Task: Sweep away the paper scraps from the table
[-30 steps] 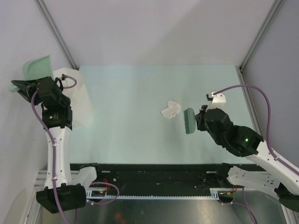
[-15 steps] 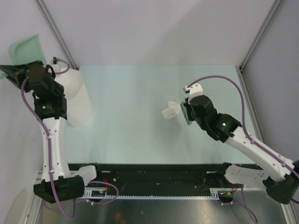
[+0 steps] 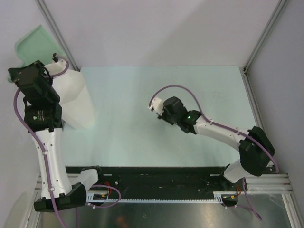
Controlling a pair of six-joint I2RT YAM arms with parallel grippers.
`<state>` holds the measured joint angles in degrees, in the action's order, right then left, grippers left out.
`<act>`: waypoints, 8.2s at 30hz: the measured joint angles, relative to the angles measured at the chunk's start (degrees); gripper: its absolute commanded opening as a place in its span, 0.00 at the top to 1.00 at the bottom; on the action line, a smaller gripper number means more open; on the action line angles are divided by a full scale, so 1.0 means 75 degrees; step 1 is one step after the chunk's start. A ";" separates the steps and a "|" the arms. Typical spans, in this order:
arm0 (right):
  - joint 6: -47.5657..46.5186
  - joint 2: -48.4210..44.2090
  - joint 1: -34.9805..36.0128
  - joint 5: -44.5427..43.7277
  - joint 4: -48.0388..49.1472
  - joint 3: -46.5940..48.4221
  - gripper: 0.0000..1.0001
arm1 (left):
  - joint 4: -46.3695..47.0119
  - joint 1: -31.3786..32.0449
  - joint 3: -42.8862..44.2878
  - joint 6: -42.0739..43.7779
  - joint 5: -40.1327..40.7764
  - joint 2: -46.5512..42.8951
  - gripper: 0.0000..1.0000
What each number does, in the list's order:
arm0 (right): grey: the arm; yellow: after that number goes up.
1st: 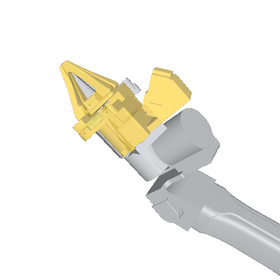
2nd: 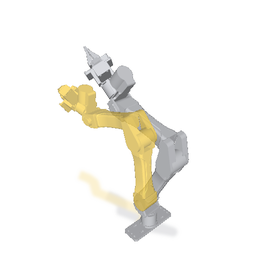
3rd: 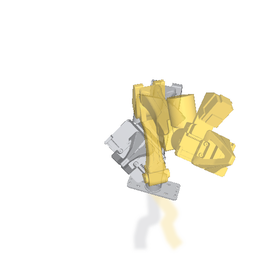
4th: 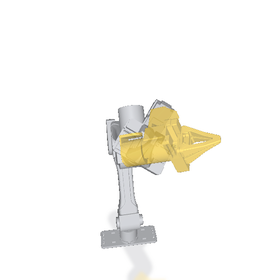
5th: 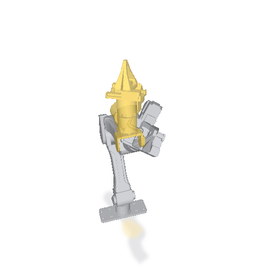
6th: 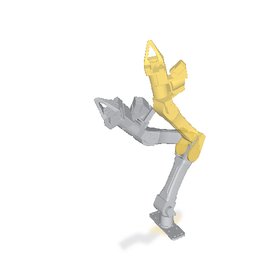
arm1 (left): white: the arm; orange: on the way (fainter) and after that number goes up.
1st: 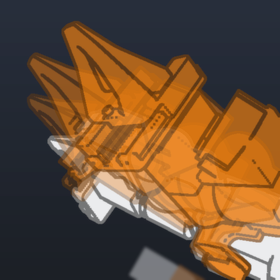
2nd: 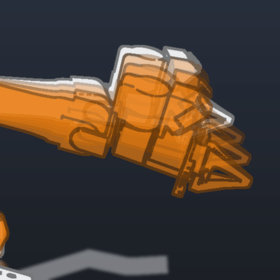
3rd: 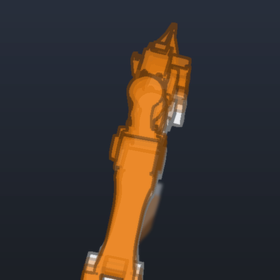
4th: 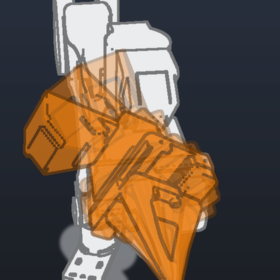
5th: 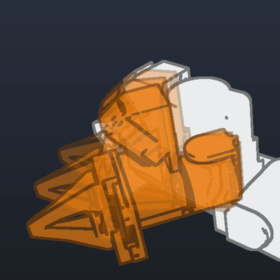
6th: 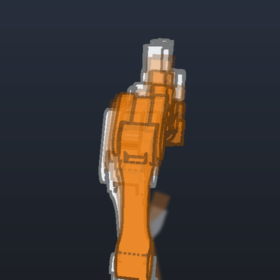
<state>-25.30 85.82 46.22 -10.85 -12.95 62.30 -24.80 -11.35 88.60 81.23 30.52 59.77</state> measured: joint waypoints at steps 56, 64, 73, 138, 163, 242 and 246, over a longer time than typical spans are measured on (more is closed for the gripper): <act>0.5858 -0.0460 0.0507 -0.2804 -0.2442 0.0312 1.00 | -0.4686 0.6513 -0.4106 -0.6881 -0.3308 0.4642 1.00; 0.6840 -0.0510 0.0901 -0.0408 -0.1309 0.0312 1.00 | -0.4581 0.6563 -0.4112 -0.6916 -0.3296 0.4698 1.00; 0.7015 -0.2206 0.1186 -0.1880 -0.2355 0.0315 1.00 | -0.4456 0.6560 -0.4109 -0.6898 -0.3462 0.4619 1.00; 0.5756 -0.3928 -0.0874 -0.1241 -0.3826 0.0391 1.00 | -0.2314 -0.0376 -0.0615 0.0527 0.2203 0.0866 0.96; 0.5616 -0.3844 -0.0425 -0.1498 -0.3777 0.0391 1.00 | 0.2393 -0.0332 -0.1818 0.4229 0.2984 0.0469 0.96; 0.2200 -0.3325 -0.0006 -0.2031 -0.1093 0.0251 1.00 | -0.2777 0.6076 -0.2387 -0.7918 -0.5085 0.1198 0.00; 0.0525 -0.2291 0.0618 -0.2022 0.0667 -0.0032 1.00 | -0.2133 0.5490 -0.3602 -0.7970 -0.4809 0.0227 0.00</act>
<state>-21.37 68.64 50.85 -26.02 -7.94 62.06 -40.80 29.82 61.58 21.45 -5.54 61.47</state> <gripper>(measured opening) 0.109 0.996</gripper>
